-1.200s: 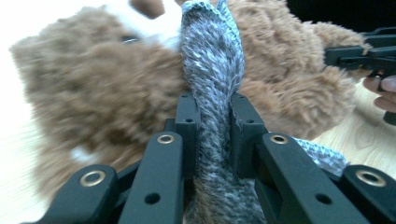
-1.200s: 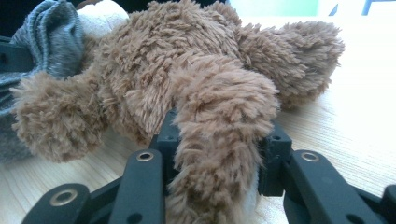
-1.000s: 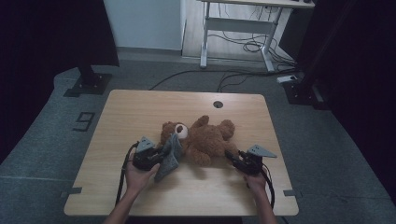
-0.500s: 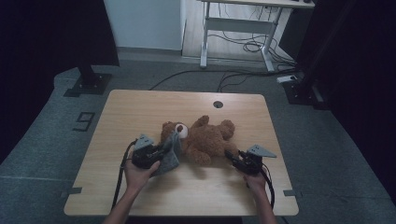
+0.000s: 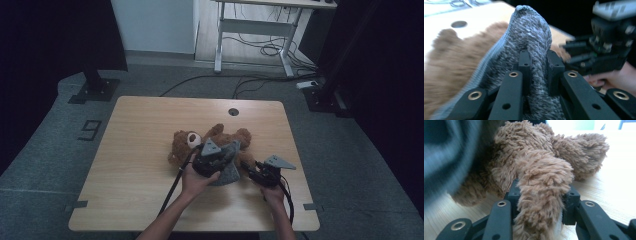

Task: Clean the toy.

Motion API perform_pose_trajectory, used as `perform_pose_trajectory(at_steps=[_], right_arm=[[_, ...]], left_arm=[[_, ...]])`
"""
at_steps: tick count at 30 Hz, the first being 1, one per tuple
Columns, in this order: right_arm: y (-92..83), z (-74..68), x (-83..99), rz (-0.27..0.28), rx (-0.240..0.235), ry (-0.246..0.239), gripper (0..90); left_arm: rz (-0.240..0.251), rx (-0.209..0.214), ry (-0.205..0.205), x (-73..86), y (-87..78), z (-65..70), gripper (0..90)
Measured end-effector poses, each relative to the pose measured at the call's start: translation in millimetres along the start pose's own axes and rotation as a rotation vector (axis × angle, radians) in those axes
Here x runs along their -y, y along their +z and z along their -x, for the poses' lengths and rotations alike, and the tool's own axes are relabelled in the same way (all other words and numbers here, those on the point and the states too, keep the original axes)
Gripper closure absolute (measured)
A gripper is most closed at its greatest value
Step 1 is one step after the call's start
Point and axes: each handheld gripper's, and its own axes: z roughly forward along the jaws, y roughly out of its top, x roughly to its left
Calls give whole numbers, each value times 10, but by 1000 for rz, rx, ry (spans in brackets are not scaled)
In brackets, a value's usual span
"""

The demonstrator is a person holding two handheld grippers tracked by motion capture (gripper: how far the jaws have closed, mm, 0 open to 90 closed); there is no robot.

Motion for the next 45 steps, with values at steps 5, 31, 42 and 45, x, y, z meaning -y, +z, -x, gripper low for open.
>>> perform_pose_trajectory(at_steps=[5,31,42,45], right_arm=[[11,2,-2,3,-3,5,629],[4,57,43,1,-39,-15,631],[24,53,52,2,-46,-14,629],[29,53,53,6,-45,-17,629]], left_arm=[[-94,-24,28,233,279,99,772],[-21,-162,-186,953,-639,-689,777],[55,-209,-205,911,-944,-828,776],[83,-188,-174,726,-894,-720,776]])
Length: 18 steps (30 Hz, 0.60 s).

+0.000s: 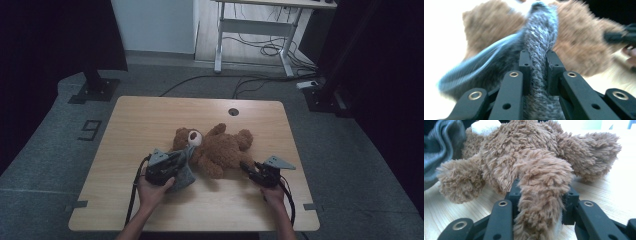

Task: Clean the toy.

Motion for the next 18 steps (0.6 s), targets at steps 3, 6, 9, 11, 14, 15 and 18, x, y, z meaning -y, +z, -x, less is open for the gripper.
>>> perform_pose_trajectory(at_steps=[3,6,9,11,14,15,18], right_arm=[[1,-3,3,-2,-1,-2,629],[-2,-5,3,-4,0,-5,630],[-2,-4,2,-4,-2,-6,630],[-2,-3,2,-4,-4,-5,630],[-6,-6,3,-3,-7,-6,630],[-6,-6,2,-2,-7,-8,631],[-8,-5,3,0,-10,-5,631]], left_arm=[[-17,27,44,-153,151,174,775],[-14,72,44,-291,288,314,775],[-8,112,76,-425,426,530,775],[-15,140,106,-492,535,699,775],[-46,168,144,-532,722,937,775],[-65,175,155,-521,792,1003,774],[-132,174,179,-406,1005,1140,773]])
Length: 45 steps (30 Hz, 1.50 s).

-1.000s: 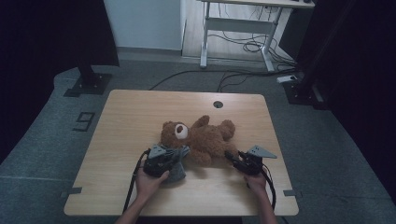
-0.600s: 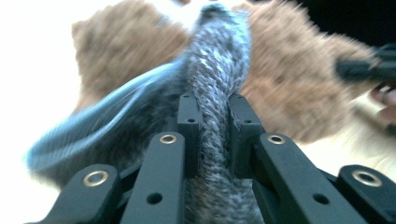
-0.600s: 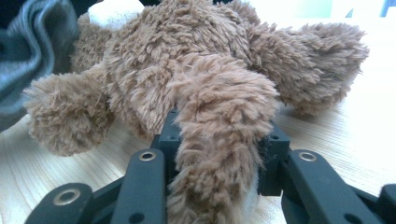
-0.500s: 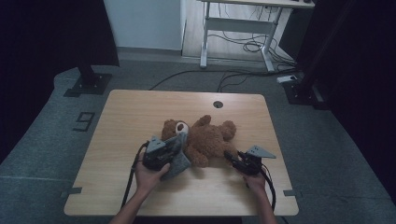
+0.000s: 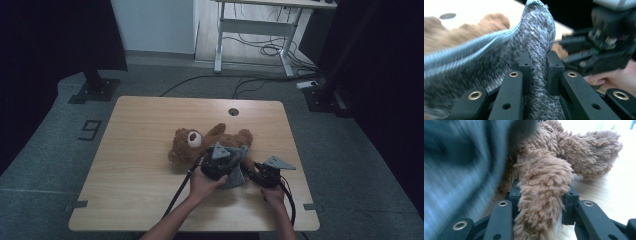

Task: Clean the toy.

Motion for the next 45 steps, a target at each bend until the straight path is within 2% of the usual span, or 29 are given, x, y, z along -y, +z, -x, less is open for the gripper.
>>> perform_pose_trajectory(at_steps=[3,7,11,18,25,32,37,42,45], right_arm=[[-4,7,4,-1,-8,2,632],[-3,19,22,-7,-24,-12,632],[-12,26,15,4,-30,-11,631],[-20,24,16,9,-37,-13,631],[-27,29,32,7,-47,-19,631],[-25,30,33,6,-49,-20,630],[-25,34,32,7,-49,-20,630],[-24,45,41,9,-54,-14,630],[-22,50,39,9,-56,-13,630]], left_arm=[[-31,-12,-13,122,121,-6,771],[-24,5,-53,266,82,-104,772],[-18,-13,-65,394,-61,-200,771],[4,-54,-116,619,-339,-423,771],[31,-104,-163,776,-631,-663,768],[48,-153,-187,890,-902,-848,764],[67,-181,-202,957,-1058,-933,763],[97,-210,-231,1051,-1244,-1029,763],[126,-212,-250,1060,-1337,-1078,763]])
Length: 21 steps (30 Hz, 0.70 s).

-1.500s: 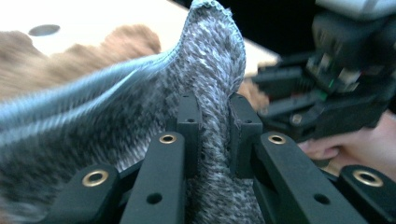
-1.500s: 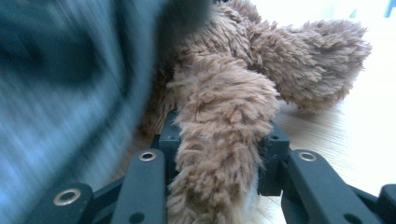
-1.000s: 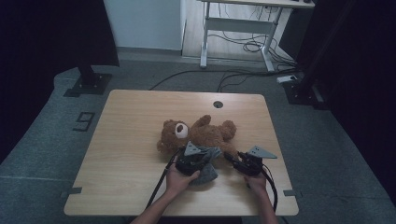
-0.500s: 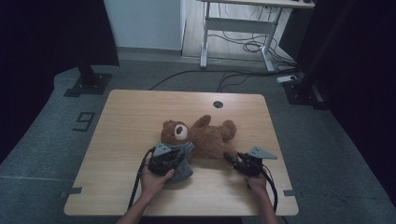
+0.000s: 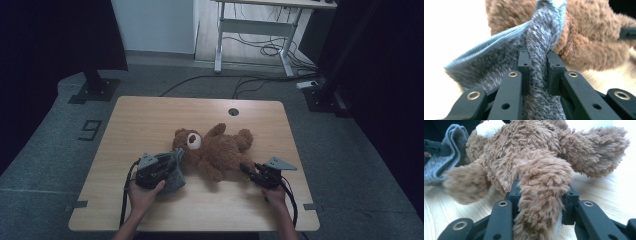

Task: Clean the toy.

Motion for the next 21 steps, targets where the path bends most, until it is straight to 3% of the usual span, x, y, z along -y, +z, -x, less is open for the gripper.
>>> perform_pose_trajectory(at_steps=[4,11,17,21], right_arm=[[2,2,1,1,-1,4,630],[0,7,9,3,-4,10,629],[-11,10,6,-3,6,7,625],[-23,21,12,-12,8,8,621]], left_arm=[[28,10,21,-163,-42,30,764],[54,8,87,-682,97,149,765],[13,-12,124,-1006,416,222,764],[-49,-7,98,-999,652,161,762]])
